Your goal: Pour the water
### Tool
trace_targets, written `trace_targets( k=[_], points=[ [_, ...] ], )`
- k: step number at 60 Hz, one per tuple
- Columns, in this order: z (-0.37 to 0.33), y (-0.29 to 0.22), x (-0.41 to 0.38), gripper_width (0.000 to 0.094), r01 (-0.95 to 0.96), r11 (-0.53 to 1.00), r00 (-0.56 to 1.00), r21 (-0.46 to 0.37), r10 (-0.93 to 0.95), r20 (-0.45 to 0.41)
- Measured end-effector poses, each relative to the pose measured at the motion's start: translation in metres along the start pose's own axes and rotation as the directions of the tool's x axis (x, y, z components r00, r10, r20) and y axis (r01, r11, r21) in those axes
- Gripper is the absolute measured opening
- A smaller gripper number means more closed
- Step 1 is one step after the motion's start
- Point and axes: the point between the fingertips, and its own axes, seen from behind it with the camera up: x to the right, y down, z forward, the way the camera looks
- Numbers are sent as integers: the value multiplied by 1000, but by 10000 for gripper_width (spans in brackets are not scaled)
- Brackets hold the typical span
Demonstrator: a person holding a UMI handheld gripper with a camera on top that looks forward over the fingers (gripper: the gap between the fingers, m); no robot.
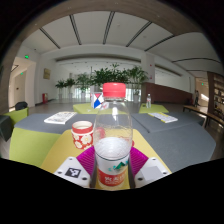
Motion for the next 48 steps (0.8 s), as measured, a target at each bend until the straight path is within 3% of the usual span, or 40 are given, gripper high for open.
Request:
trace_targets(
  k=[4, 6, 7, 18, 27, 36, 48],
  points=[
    [0, -2, 1, 372, -9, 1000, 1000, 7, 9, -13],
    [-1, -3, 2, 389, 0, 1000, 1000, 8, 0, -21],
    [-2, -4, 4, 322, 8, 1000, 1000, 8, -8, -26],
    [-8, -32, 33, 321, 104, 994, 988, 21, -101, -117],
    [5, -91, 99, 319, 344, 939, 898, 19, -323, -299],
    [18, -177, 135, 322, 671, 740, 633, -45, -603, -486],
    [62, -247, 79, 317, 970, 206, 108, -131, -842, -528]
  ],
)
